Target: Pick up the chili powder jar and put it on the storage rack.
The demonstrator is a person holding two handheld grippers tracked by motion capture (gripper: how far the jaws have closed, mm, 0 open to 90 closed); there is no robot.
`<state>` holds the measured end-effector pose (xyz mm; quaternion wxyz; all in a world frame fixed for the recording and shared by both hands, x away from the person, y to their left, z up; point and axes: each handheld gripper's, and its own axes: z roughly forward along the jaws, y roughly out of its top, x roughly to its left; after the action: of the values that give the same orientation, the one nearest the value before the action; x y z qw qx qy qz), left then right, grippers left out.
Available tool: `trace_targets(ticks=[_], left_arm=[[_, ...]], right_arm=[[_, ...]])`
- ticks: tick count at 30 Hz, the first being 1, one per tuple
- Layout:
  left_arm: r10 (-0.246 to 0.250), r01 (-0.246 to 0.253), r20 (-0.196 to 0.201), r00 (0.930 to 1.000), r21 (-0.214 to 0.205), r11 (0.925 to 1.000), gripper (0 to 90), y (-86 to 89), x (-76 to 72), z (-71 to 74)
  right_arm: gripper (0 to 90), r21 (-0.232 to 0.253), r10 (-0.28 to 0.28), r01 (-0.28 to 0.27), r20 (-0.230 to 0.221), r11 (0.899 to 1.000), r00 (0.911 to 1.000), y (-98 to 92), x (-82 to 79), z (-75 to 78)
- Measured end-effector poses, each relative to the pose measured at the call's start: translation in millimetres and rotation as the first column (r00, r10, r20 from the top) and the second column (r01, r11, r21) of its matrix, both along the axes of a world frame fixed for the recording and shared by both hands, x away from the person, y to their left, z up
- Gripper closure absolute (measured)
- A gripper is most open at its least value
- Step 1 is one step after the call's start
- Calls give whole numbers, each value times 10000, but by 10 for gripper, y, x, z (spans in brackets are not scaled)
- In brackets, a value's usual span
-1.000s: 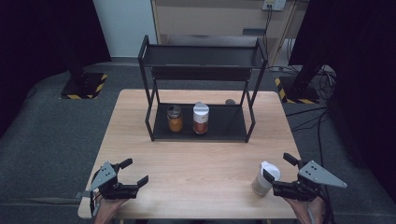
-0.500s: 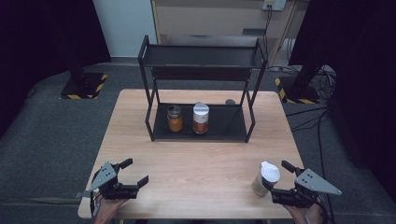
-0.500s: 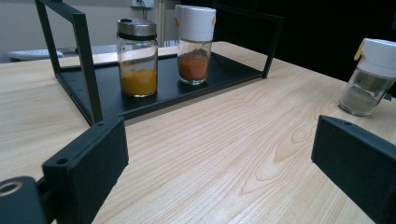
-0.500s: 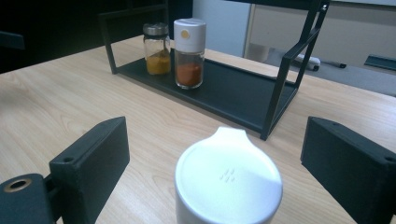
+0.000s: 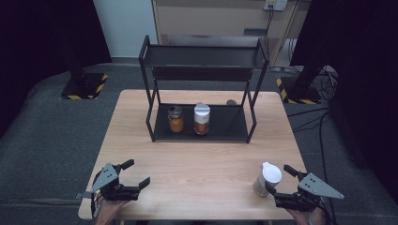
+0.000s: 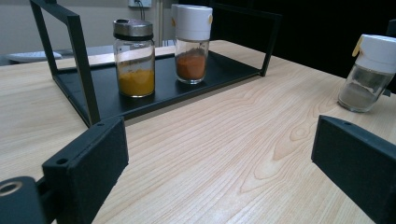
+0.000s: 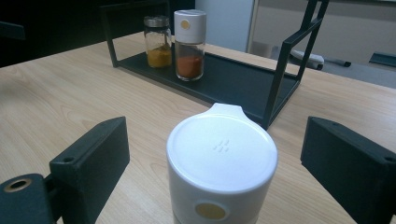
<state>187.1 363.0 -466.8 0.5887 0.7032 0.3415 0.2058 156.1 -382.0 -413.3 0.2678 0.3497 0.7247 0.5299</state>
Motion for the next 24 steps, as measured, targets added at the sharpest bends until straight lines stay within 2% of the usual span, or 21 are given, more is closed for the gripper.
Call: trace_targets(ticks=[10, 24], left_arm=[[-224, 223, 87, 9997, 71, 9997, 28, -15, 15, 4], [-177, 177, 98, 9998, 51, 9998, 28, -12, 8, 4]], right_arm=[[81, -73, 140, -140, 0, 9999, 9999, -22, 6, -38], [80, -1, 100, -100, -73, 10000, 9999, -21, 5, -42]])
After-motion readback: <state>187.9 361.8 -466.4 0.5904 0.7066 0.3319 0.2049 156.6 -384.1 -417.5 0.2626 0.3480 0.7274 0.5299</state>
